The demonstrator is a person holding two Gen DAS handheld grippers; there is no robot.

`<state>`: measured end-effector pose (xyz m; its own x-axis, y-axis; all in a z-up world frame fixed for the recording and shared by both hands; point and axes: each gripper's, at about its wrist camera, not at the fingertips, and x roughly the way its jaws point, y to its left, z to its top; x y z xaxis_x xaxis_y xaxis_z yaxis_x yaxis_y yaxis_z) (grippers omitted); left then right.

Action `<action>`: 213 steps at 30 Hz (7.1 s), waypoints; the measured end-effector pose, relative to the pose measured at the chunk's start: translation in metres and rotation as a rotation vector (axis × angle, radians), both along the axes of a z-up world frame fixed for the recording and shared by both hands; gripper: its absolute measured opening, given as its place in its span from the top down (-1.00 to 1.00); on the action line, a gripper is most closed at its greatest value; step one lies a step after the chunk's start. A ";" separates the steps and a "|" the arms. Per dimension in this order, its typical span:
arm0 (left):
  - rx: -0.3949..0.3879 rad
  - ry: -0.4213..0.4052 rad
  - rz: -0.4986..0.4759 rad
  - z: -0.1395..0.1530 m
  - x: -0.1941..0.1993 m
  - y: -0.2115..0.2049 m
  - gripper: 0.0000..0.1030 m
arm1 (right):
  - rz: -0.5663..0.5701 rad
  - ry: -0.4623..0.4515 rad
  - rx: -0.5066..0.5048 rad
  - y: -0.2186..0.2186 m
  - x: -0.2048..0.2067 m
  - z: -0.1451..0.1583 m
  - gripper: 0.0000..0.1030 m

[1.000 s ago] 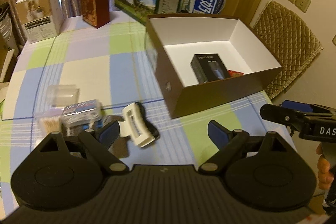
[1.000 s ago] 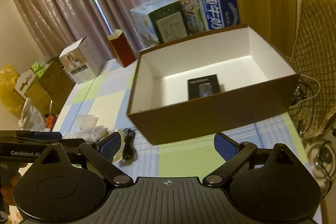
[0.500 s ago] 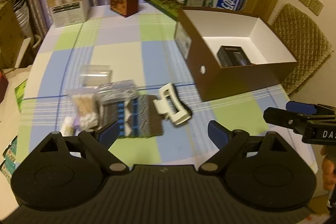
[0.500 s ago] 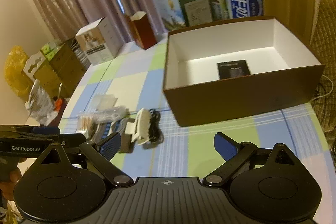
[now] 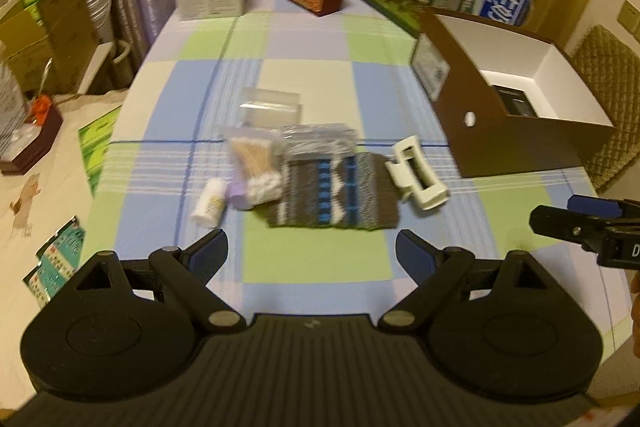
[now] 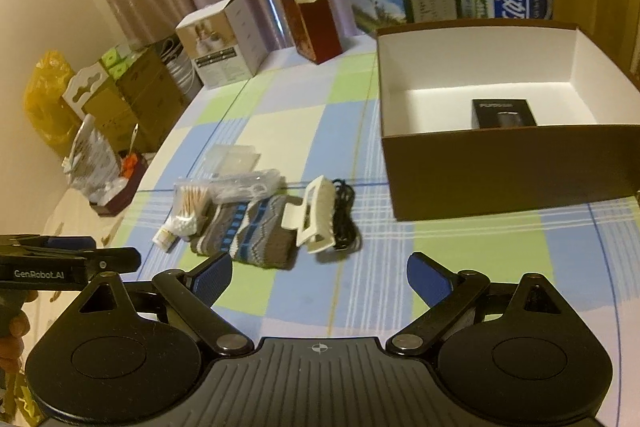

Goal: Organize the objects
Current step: 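Withdraw both tools from the box back toward the table items, then grasp the white hair clip with the right tool while the left tool grasps the white pill bottle, then carry the clip and pill bottle into the open box and release both, then withdraw both tools from the box toward the black cable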

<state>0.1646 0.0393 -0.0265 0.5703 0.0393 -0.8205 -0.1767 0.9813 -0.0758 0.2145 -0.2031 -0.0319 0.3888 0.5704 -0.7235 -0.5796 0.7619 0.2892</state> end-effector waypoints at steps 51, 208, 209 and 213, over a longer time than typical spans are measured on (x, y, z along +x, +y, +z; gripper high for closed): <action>0.007 0.122 -0.018 -0.101 0.074 0.101 -0.61 | 0.095 -0.163 -0.262 0.128 0.047 -0.096 0.11; -0.014 -0.066 -0.245 0.026 0.194 -0.215 -0.76 | -0.156 -0.096 0.085 -0.180 0.177 0.031 -0.76; -0.011 -0.067 -0.245 0.028 0.190 -0.214 -0.76 | -0.156 -0.098 0.088 -0.179 0.174 0.033 -0.77; -0.010 -0.068 -0.243 0.031 0.173 -0.210 -0.76 | -0.164 -0.103 0.092 -0.178 0.160 0.038 -0.80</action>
<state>0.3375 -0.1704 0.0046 0.6157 -0.1139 -0.7797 0.0702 0.9935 -0.0896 0.3746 -0.3808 0.0059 0.5513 0.5554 -0.6226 -0.4800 0.8215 0.3078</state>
